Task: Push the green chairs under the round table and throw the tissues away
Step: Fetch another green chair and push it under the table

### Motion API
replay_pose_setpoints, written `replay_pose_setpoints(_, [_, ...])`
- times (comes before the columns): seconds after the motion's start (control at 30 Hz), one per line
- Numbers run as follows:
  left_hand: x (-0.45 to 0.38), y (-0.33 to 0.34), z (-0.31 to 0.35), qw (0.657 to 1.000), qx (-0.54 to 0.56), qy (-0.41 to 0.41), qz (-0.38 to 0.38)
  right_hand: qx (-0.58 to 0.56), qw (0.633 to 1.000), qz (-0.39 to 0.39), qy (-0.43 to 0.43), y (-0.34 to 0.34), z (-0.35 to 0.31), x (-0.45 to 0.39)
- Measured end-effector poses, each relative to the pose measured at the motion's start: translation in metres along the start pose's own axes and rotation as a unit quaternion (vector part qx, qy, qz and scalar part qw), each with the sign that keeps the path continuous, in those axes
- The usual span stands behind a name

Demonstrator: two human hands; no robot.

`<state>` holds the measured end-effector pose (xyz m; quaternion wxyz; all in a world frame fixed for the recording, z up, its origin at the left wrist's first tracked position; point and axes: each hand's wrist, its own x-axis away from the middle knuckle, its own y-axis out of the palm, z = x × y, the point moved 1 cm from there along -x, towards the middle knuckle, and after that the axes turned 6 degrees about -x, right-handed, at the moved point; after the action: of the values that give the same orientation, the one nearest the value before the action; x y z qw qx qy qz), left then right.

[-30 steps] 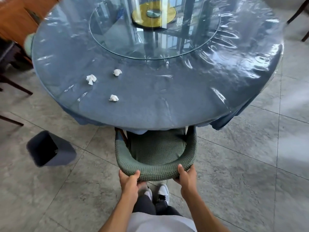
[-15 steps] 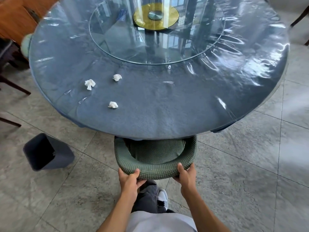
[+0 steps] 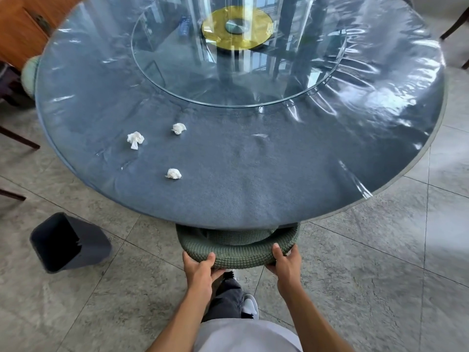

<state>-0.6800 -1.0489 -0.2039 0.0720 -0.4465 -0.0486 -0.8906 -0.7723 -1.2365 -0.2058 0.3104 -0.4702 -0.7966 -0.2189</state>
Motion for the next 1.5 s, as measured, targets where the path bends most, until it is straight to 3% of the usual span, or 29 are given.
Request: replay_pose_setpoints(1.5, [-0.01,0.008,0.019,1.0,-0.02,-0.003,-0.012,0.03,0.998,0.053,-0.015,0.021,-0.009,-0.011])
